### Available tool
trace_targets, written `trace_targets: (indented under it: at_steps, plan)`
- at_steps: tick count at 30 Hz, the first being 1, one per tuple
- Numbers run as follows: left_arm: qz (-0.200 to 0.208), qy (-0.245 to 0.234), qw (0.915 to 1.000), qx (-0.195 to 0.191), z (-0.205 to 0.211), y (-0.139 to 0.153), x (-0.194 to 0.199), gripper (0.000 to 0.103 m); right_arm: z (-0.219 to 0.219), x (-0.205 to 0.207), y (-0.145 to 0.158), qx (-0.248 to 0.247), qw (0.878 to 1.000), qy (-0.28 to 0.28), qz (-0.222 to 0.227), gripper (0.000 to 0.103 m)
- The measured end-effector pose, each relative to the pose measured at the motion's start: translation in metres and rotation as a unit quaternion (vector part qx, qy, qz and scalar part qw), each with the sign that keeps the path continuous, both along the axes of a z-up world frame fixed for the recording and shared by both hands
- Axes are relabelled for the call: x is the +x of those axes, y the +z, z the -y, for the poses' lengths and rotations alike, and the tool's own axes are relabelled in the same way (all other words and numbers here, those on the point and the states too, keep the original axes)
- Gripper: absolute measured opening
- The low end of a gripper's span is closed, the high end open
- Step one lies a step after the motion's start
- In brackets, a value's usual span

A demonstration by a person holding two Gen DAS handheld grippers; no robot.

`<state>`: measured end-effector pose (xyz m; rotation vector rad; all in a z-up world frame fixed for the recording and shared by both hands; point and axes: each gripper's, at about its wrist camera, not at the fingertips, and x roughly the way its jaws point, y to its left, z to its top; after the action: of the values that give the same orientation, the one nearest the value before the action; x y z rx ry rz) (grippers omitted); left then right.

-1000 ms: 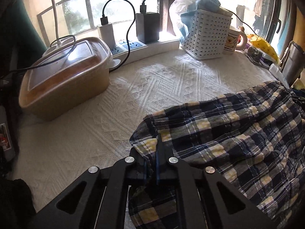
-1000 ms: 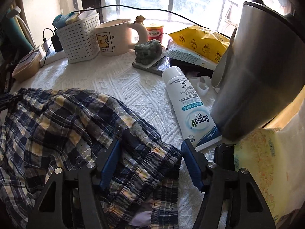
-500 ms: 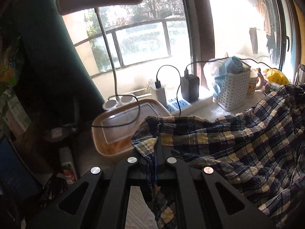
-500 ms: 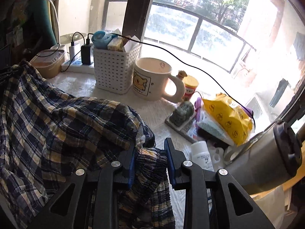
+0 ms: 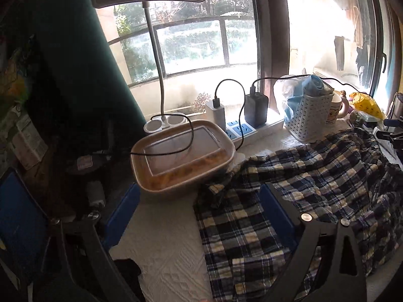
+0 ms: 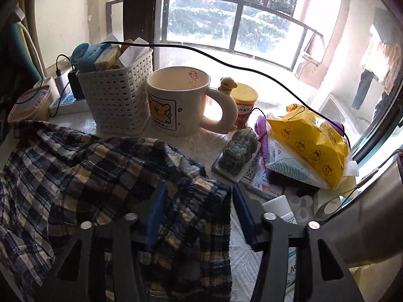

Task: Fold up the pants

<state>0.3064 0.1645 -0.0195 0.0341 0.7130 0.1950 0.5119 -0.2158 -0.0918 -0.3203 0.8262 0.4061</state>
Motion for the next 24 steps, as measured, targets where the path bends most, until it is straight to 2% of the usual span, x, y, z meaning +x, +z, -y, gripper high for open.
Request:
trace_targets:
  at_steps: [2,5,8,11,17,19,24]
  plan:
    - [-0.006,-0.013,0.9987,-0.05,0.004,-0.007,-0.02,0.095,0.008,-0.017,0.014,0.008,1.0,0.003,0.017,0.088]
    - [-0.028,-0.037,0.9914,-0.123,0.015,-0.028,-0.043,0.095,0.022,-0.047,0.031,0.015,0.999,0.005,0.037,0.088]
    - [-0.066,-0.048,0.9839,-0.159,0.03,-0.055,-0.05,0.095,0.043,-0.075,0.04,0.021,0.999,-0.002,0.038,0.088]
    - [-0.103,-0.036,0.9754,-0.191,0.039,-0.077,-0.049,0.095,0.07,-0.1,0.036,0.036,0.999,-0.019,0.02,0.088]
    - [-0.102,-0.019,0.972,-0.211,0.045,-0.078,-0.068,0.094,0.103,-0.152,0.015,0.053,0.998,-0.03,-0.02,0.087]
    - [-0.098,-0.016,0.9704,-0.22,0.045,-0.076,-0.077,0.089,0.107,-0.165,0.005,0.056,0.998,-0.019,-0.031,0.086]
    - [-0.086,-0.032,0.9696,-0.227,0.051,-0.065,-0.103,0.087,0.107,-0.171,-0.013,0.071,0.997,-0.006,-0.041,0.067]
